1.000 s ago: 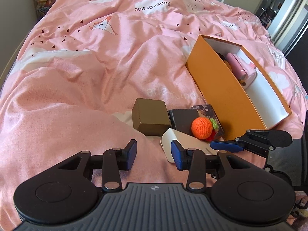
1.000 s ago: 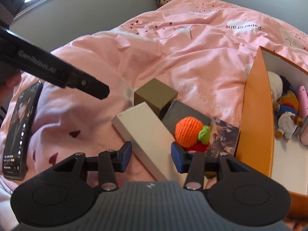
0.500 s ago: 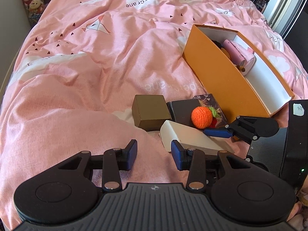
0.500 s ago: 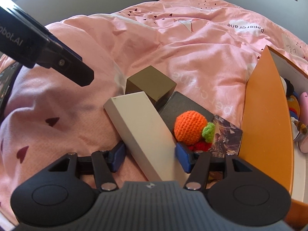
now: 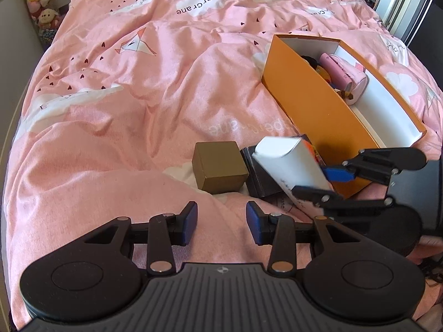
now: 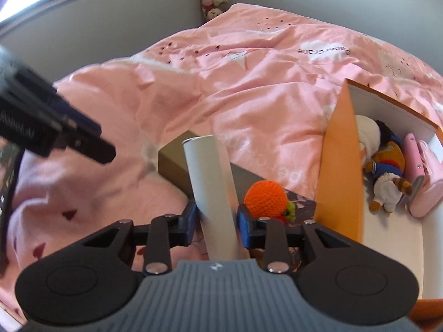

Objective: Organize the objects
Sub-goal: 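Grasp the long white block with the right tool and lift it, then lower the white block into the box with the right tool while the left tool grasps the brown cube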

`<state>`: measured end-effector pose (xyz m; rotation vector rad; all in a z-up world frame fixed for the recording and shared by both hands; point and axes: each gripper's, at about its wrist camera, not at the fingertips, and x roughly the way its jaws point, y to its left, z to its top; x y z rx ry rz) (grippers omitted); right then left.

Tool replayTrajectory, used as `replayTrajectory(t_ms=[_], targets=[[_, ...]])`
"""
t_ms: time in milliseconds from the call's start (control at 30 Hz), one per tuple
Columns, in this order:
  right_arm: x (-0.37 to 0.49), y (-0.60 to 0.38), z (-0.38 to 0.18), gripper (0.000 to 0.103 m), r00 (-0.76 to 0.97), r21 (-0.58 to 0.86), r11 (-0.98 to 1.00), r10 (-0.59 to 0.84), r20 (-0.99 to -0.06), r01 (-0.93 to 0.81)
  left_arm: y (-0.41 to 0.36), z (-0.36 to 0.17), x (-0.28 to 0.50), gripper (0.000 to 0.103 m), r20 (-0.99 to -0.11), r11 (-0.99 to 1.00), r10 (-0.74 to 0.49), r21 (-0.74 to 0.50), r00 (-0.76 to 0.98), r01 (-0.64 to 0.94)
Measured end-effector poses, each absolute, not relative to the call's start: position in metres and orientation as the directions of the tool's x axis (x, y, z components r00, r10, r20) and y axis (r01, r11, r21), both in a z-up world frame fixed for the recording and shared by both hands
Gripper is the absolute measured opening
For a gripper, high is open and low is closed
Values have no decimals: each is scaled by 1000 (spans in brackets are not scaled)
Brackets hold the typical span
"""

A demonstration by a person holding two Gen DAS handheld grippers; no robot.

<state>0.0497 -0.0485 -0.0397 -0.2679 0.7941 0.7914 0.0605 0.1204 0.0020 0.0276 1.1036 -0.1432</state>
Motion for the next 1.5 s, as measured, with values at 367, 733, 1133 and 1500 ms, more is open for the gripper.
replayTrajectory(t_ms=[367,733,1133,1500], targets=[[66,-79,15,29,454,188,690,631,-629,-699,101,29,70,47,-860,969,-121,7,496,248],[85,-131,82,29,550,187,723,644,-531,-665,62,33,83,47,-854,911,-167,58,493,409],[120,-172,73,29,621,57,809,493,-609,-586,22,-11,99,67,-899,754,-139,176,416,633],[151,-189,28,29,558,35,817,423,-714,-576,60,-40,147,78,-964,816,-31,129,265,564]])
